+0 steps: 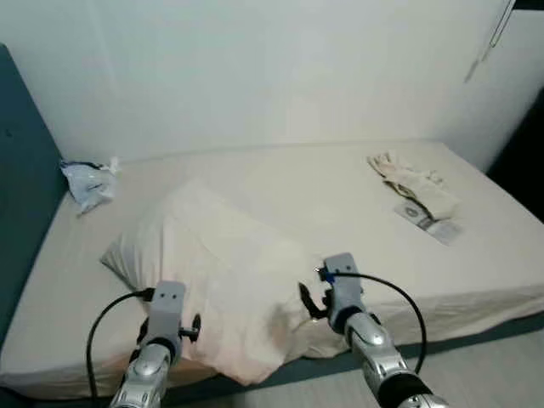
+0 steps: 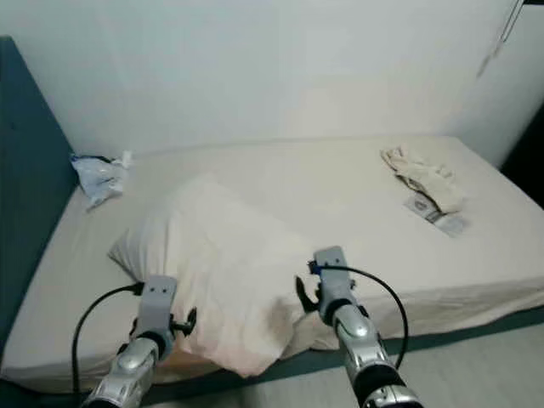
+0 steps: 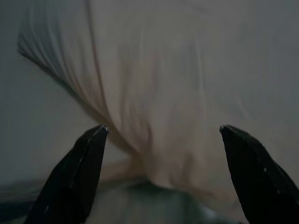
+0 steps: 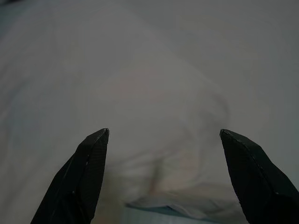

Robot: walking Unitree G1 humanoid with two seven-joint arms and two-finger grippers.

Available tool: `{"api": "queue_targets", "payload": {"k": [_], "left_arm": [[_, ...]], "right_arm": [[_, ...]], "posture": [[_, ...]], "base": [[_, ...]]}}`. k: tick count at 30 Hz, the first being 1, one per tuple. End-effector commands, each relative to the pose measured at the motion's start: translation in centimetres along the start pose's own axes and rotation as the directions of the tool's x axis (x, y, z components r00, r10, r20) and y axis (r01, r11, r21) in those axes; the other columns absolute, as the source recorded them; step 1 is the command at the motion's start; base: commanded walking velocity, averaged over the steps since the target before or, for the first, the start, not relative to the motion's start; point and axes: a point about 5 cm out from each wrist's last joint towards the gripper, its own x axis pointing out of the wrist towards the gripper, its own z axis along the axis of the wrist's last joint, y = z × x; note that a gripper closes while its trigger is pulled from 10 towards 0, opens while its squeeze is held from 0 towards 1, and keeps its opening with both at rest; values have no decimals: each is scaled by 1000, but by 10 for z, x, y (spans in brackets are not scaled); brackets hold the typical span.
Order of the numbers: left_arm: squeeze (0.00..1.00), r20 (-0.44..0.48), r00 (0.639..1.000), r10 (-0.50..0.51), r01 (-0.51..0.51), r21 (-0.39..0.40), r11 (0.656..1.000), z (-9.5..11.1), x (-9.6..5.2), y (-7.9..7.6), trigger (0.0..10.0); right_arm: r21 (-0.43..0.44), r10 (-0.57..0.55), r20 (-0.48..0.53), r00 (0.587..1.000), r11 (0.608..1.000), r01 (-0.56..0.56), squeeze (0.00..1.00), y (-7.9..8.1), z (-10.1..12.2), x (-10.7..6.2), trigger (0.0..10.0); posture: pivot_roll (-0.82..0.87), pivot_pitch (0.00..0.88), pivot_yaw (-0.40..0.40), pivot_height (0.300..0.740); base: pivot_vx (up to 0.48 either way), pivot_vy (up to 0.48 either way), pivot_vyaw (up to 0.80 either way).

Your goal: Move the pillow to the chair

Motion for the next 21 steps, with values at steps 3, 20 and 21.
{"api": "queue_targets", "payload": {"k": [3, 20, 21], "left_arm": [[0, 170, 985, 39, -28, -68, 997, 22, -3, 6, 10000], [0, 211, 977, -25, 39, -62, 997, 43, 7, 11, 10000], [0, 205, 978, -34, 49, -68, 996, 43, 7, 10, 10000]], "right_arm": [[6, 40, 88, 995, 999, -41, 0, 7, 13, 4, 10000], [21, -32, 118, 993, 999, 30, 0, 9, 8, 0, 10000], [27, -35, 117, 993, 999, 32, 0, 9, 7, 0, 10000]], "posture": [[-33, 57, -84, 740], [-12, 49, -21, 740], [-12, 52, -19, 740]], "base": [[0, 0, 0], [0, 0, 0], [0, 0, 0]]}}
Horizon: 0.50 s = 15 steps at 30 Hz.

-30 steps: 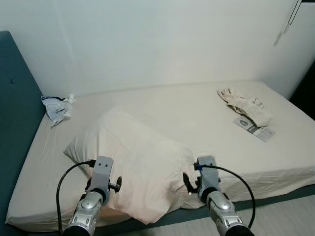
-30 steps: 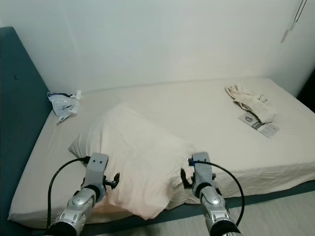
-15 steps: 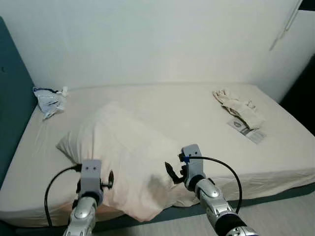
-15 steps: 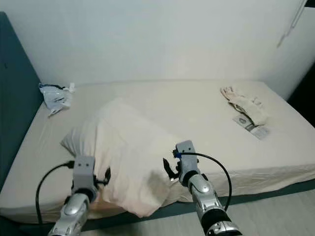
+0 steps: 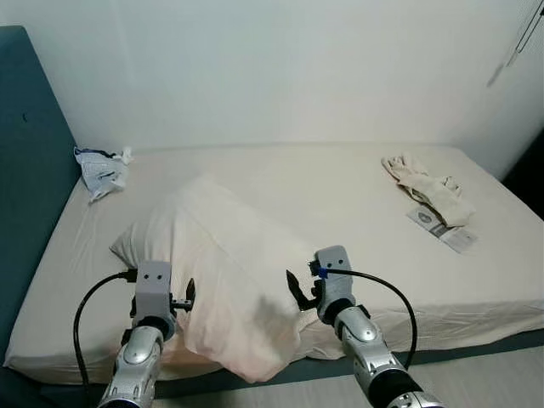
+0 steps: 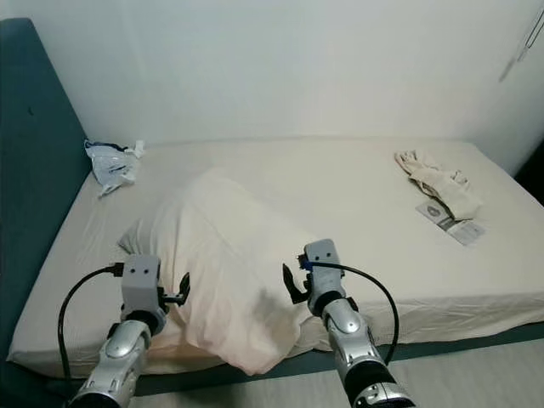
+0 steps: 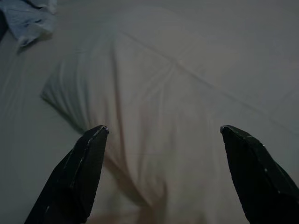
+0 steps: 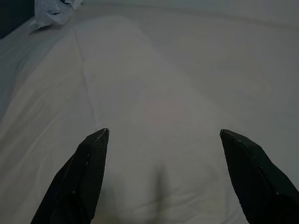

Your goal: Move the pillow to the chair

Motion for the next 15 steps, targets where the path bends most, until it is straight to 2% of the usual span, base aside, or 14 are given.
{"api": "queue_targets", "payload": {"k": [1, 7, 15], "left_arm": [[0, -6, 1000, -9, 9, -21, 1000, 2, 1, 0, 10000], [0, -24, 1000, -19, 19, 5, 1000, -1, 2, -3, 10000], [0, -48, 999, -6, 6, -16, 1000, -1, 6, -4, 10000]], "right_arm": [[24, -12, -4, 1000, 1000, 12, 0, 0, -5, -3, 10000], [17, -11, -20, 1000, 1000, 11, 0, -1, -10, -7, 10000], [20, -28, -47, 998, 999, 29, 0, -5, -16, -11, 10000]], "posture": [[-12, 52, -19, 740], [-23, 57, -1, 740], [-20, 44, -1, 740]], "base": [[0, 0, 0], [0, 0, 0], [0, 0, 0]]}}
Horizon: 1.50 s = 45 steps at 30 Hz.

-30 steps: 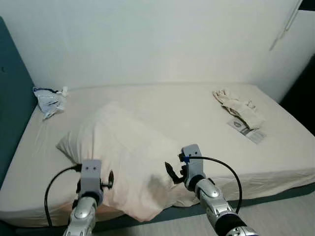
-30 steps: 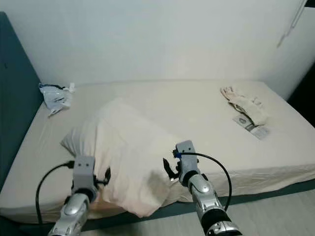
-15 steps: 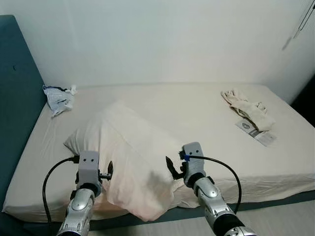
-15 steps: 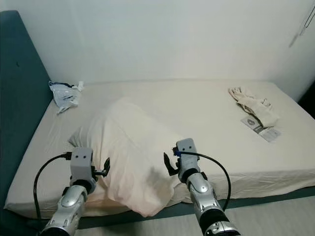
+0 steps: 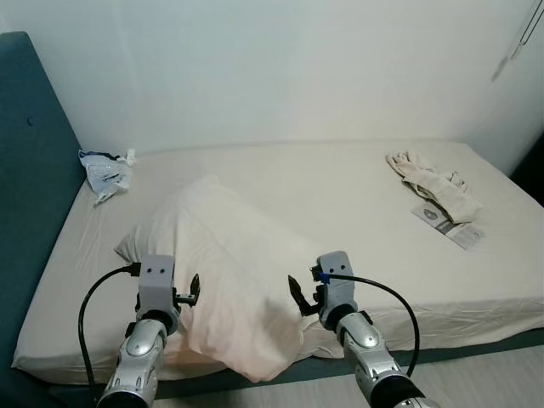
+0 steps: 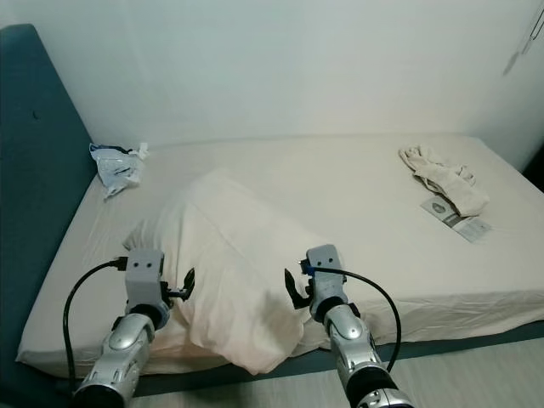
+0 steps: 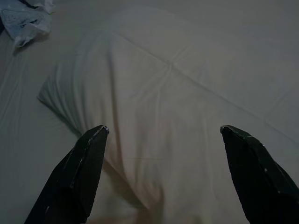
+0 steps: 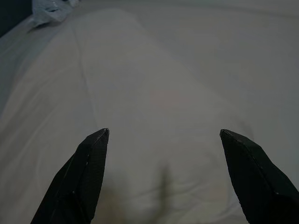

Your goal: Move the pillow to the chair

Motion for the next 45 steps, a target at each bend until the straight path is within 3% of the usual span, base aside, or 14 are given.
{"api": "queue_targets", "payload": {"k": [1, 9, 13, 19, 23, 28, 29, 32, 33, 34, 37, 43, 45], "left_arm": [[0, -34, 999, 7, -7, 0, 1000, -6, -1, 1, 10000], [0, -40, 998, -42, 42, -1, 999, -8, -2, -5, 10000], [0, -64, 997, -30, 29, -27, 999, -12, -3, -5, 10000], [0, -73, 997, -25, 25, -9, 1000, -12, -4, -4, 10000], [0, -78, 997, -23, 23, 3, 1000, -14, -6, -3, 10000], [0, -105, 994, -18, 24, 55, 998, -22, -11, -2, 10000], [0, -124, 992, -30, 43, 101, 994, -30, -16, -1, 10000], [0, -157, 987, -15, 33, 114, 993, -36, -18, 2, 10000], [0, -146, 989, -8, 24, 109, 994, -34, -19, 4, 10000], [0, -146, 989, -8, 24, 109, 994, -34, -19, 4, 10000], [0, -106, 994, -11, 21, 98, 995, -27, -17, 5, 10000], [0, -76, 997, 5, 0, 67, 998, -20, -13, 6, 10000], [0, -53, 996, 76, -80, -72, 994, -11, -8, 10, 10000]], "right_arm": [[19, -11, -36, 999, 1000, 12, 0, 0, -10, -4, 10000], [9, 39, -38, 999, 999, -39, 0, 10, -9, -3, 10000], [52, 28, -27, 999, 998, -26, 0, 9, -12, -7, 10000], [44, 34, -74, 997, 999, -31, 0, 10, -18, -8, 10000], [24, 29, -44, 999, 999, -28, 0, 10, -16, -9, 10000], [42, -11, 9, 1000, 999, 11, 0, 7, -11, -10, 10000], [66, -34, 26, 999, 997, 32, 0, 6, -10, -10, 10000], [82, -36, 16, 999, 996, 34, 0, 7, -12, -11, 10000], [11, 72, 34, 997, 997, -72, 0, 19, -10, -11, 10000], [11, 72, 34, 997, 997, -72, 0, 19, -10, -11, 10000], [-61, 226, 42, 973, 973, -223, 0, 41, -8, -11, 10000], [-55, 168, 34, 985, 985, -166, 0, 38, -6, -6, 10000], [0, 109, 47, 993, 994, -109, 0, 28, 0, -1, 10000]], "posture": [[-31, 41, -5, 740], [-31, 49, -22, 740], [-29, 57, -29, 740], [-26, 68, -30, 740], [-23, 74, -31, 740], [-19, 73, -31, 740], [-17, 71, -32, 740], [-24, 72, -26, 740], [-22, 68, -22, 740], [-22, 68, -22, 740], [-13, 57, -26, 740], [-16, 48, -17, 740], [-20, 46, -13, 740]], "base": [[0, 0, 0], [0, 0, 0], [0, 0, 0], [0, 0, 0], [0, 0, 0], [0, 0, 0], [0, 0, 0], [0, 0, 0], [0, 0, 0], [0, 0, 0], [0, 0, 0], [0, 0, 0], [0, 0, 0]]}}
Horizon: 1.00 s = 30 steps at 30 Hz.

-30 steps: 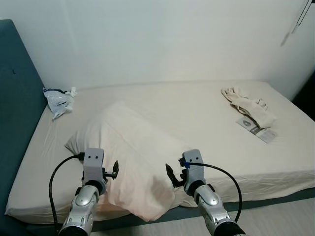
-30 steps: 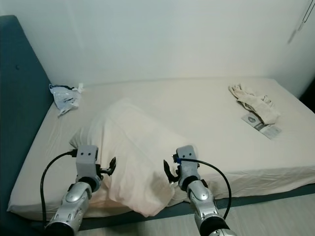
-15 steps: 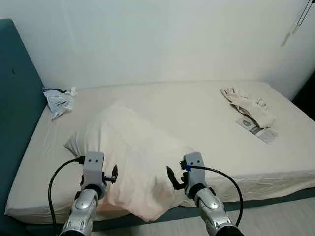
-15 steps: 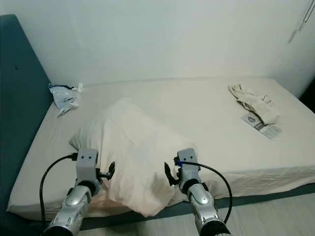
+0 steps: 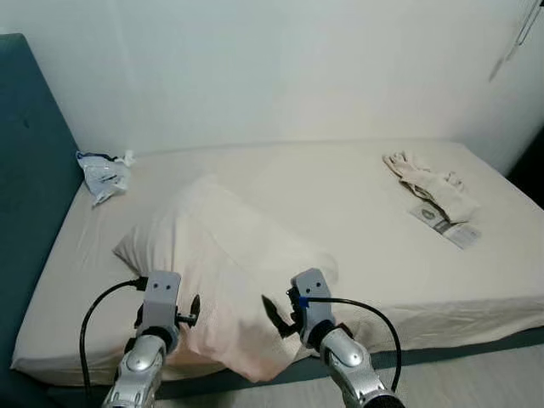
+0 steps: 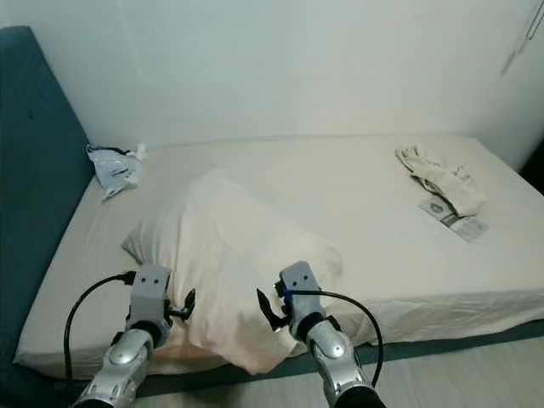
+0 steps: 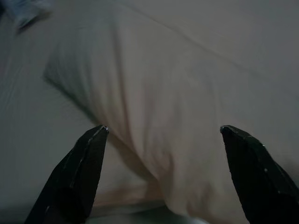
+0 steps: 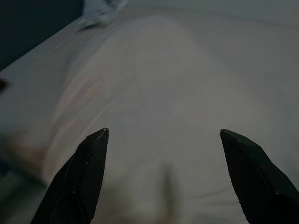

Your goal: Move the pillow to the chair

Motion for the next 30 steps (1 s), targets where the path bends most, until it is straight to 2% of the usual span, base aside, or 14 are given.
{"api": "queue_targets", "payload": {"k": [1, 4, 5, 6, 8, 14, 30], "left_arm": [[0, 19, 998, 52, -50, -101, 994, 9, 4, 3, 10000], [0, 17, 999, 33, -31, -87, 996, 11, 6, 0, 10000], [0, 12, 1000, -21, 21, -1, 1000, 10, 7, -5, 10000], [0, 11, 999, -37, 36, 31, 999, 10, 7, -7, 10000], [0, 9, 999, -45, 44, 42, 998, 10, 7, -8, 10000], [0, -10, 1000, -28, 28, 14, 999, 8, 8, -11, 10000], [0, -28, 999, -39, 39, 6, 999, 5, 7, -16, 10000]], "right_arm": [[50, -56, -3, 998, 997, 56, 0, -11, 2, 1, 10000], [45, -55, -4, 998, 997, 55, 0, -15, 3, 0, 10000], [23, -46, -12, 999, 999, 46, 0, -16, 2, 0, 10000], [14, -44, -14, 999, 999, 44, 0, -16, 2, -1, 10000], [5, -41, -12, 999, 999, 42, 0, -17, 2, -1, 10000], [-11, -54, -61, 997, 999, 53, 0, -22, -5, -4, 10000], [-39, -56, -82, 995, 998, 53, 0, -25, -6, -5, 10000]], "posture": [[-21, 46, -14, 740], [-23, 47, -13, 740], [-26, 47, -8, 740], [-26, 47, -8, 740], [-30, 45, -5, 740], [-20, 48, -23, 740], [-41, 45, -36, 740]], "base": [[0, 0, 0], [0, 0, 0], [0, 0, 0], [0, 0, 0], [0, 0, 0], [0, -113, 0], [0, -461, 0]]}}
